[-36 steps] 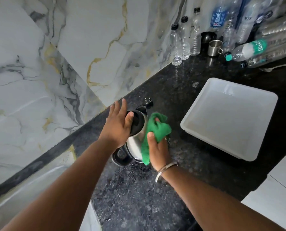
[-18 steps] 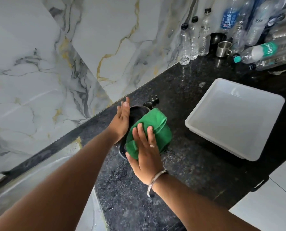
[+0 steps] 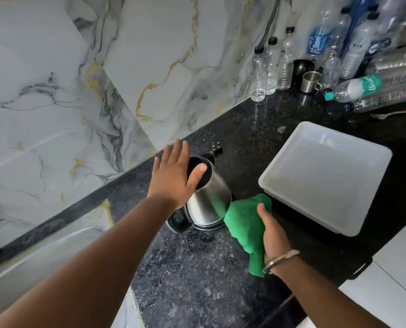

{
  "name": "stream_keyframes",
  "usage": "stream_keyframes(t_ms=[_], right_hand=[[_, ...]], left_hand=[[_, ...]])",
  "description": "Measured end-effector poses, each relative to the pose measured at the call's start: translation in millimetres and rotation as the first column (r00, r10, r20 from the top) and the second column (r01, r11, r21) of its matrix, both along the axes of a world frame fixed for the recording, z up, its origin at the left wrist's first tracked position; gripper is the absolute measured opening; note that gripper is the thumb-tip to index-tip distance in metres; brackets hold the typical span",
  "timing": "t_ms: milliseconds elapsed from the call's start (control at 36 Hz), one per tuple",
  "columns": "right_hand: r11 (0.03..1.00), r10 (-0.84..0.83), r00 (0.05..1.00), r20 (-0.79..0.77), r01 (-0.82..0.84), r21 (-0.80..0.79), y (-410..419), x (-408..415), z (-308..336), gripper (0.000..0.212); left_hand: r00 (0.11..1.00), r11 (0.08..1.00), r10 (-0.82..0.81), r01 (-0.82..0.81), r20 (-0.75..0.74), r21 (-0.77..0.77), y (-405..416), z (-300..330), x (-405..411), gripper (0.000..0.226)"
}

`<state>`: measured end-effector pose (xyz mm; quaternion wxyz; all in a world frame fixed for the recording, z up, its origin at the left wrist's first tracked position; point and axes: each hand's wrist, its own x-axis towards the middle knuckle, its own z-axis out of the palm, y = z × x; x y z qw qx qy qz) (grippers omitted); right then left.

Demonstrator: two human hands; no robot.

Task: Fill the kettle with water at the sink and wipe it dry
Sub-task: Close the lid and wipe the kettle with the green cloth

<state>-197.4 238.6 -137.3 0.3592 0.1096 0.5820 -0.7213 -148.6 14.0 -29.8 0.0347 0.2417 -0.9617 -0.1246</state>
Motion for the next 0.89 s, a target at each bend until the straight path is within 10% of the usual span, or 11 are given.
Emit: stream_keyframes(t_ms=[139, 444, 611, 722, 889], right_hand=[[0.963, -0.063, 0.982, -0.179, 0.014, -0.268, -17, -48, 46, 0.047], [0.923, 0.384, 0.844, -0.374, -0.358, 0.141, -120, -100, 18, 0.047], [0.692, 0.704, 0.683, -0.193, -0.598, 0.404, -129, -134, 12, 0.068], [0.794, 0.608, 0.770, -0.195, -0.594, 0.131, -119, -151, 38, 0.082], [0.723, 0.632, 0.723, -0.279, -0.680, -0.124, -128, -152, 74, 0.058]], left_hand=[[0.993, 0.998, 0.003, 0.004, 0.117, -0.062, 13, -1, -7, 0.121], [0.997, 0.999, -0.016, 0.019, 0.077, -0.041, 15, -15, -9, 0.140], [0.959, 0.970, -0.232, 0.241, 0.163, -0.036, -6, -9, 3, 0.130], [0.902, 0.905, -0.396, 0.415, 0.171, -0.094, -14, -3, 6, 0.127], [0.986, 0.956, -0.165, 0.155, -0.018, -0.248, -10, -3, 16, 0.143]])
